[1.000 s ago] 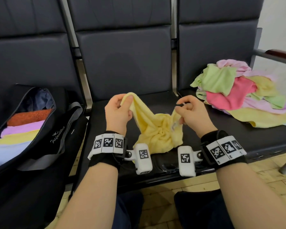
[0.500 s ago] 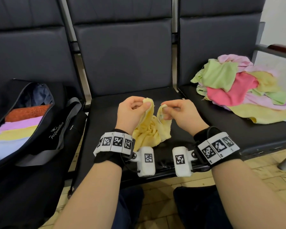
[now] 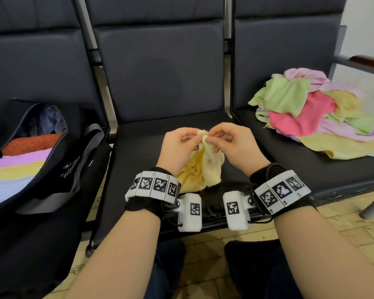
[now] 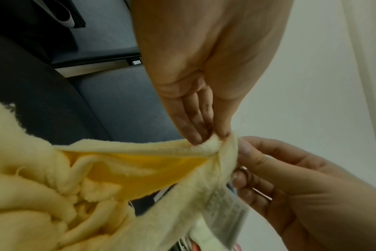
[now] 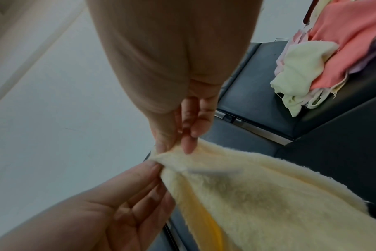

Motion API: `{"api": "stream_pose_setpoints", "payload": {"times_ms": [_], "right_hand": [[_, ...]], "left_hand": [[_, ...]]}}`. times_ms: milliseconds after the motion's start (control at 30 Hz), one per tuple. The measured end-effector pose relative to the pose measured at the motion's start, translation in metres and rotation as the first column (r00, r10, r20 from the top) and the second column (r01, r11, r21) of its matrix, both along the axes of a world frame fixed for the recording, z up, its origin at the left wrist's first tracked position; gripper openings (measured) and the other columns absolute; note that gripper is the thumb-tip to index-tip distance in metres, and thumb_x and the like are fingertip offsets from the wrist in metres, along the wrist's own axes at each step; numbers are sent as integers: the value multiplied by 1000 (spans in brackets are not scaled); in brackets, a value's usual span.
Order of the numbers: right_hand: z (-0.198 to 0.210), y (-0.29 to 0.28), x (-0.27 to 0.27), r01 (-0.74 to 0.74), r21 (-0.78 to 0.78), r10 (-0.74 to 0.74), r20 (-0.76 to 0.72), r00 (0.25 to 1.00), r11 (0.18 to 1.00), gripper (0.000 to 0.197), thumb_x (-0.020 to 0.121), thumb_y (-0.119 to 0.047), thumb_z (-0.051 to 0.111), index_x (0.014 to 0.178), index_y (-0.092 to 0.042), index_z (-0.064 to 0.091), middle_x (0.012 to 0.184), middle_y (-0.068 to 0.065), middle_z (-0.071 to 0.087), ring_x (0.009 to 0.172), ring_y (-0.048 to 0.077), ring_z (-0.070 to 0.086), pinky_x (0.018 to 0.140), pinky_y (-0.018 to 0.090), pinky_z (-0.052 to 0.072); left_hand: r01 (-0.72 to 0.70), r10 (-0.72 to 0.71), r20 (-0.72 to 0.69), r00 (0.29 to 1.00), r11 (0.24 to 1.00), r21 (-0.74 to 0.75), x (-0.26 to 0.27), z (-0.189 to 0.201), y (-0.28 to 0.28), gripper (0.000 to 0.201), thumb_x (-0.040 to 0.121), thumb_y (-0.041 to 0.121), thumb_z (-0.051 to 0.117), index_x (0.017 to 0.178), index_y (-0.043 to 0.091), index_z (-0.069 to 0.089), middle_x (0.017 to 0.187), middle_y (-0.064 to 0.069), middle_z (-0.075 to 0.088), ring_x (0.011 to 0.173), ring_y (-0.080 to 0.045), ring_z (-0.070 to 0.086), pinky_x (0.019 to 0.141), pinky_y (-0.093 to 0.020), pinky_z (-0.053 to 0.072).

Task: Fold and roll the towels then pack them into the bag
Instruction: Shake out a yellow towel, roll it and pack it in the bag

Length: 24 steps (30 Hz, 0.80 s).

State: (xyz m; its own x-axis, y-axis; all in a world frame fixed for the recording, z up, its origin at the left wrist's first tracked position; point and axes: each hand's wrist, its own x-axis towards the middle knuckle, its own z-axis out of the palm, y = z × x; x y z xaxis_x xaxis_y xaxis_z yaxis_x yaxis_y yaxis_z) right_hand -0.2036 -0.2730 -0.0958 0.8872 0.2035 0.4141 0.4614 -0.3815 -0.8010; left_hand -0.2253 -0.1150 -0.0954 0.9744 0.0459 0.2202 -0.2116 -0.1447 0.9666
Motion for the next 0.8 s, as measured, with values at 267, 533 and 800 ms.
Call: {"api": "stream_pose_setpoints", "payload": {"times_ms": [267, 533, 800], "right_hand": [[-1, -3, 1, 11, -15, -10, 17, 1000, 1000, 12, 88, -9, 65, 90, -21, 68, 71, -5, 65, 62, 6, 62, 67, 20, 50], [2, -6, -1, 21, -7, -21, -12, 1000, 1000, 8, 87, -12, 67, 89, -20, 69, 75, -6, 65, 58, 6, 61, 64, 23, 52], [3, -8, -1, -72, 155, 96, -154, 983, 985, 14, 93, -11, 60, 103, -14, 70, 69, 0, 69, 53, 9, 59, 51, 16, 46]], "left_hand": [[91, -91, -19, 996, 996, 14, -5, 0, 0, 16, 93, 10, 58, 95, 20, 70, 92, -1, 72, 85, -10, 70, 77, -22, 57], [152, -155, -47, 987, 986, -72, -10, 3, -1, 8, 88, 16, 66, 93, 21, 71, 87, 1, 74, 84, -8, 70, 78, -21, 56], [167, -165, -50, 985, 986, 25, -6, 1, 15, 12, 85, 9, 68, 94, 16, 70, 90, -3, 73, 83, -8, 69, 75, -19, 54]]}}
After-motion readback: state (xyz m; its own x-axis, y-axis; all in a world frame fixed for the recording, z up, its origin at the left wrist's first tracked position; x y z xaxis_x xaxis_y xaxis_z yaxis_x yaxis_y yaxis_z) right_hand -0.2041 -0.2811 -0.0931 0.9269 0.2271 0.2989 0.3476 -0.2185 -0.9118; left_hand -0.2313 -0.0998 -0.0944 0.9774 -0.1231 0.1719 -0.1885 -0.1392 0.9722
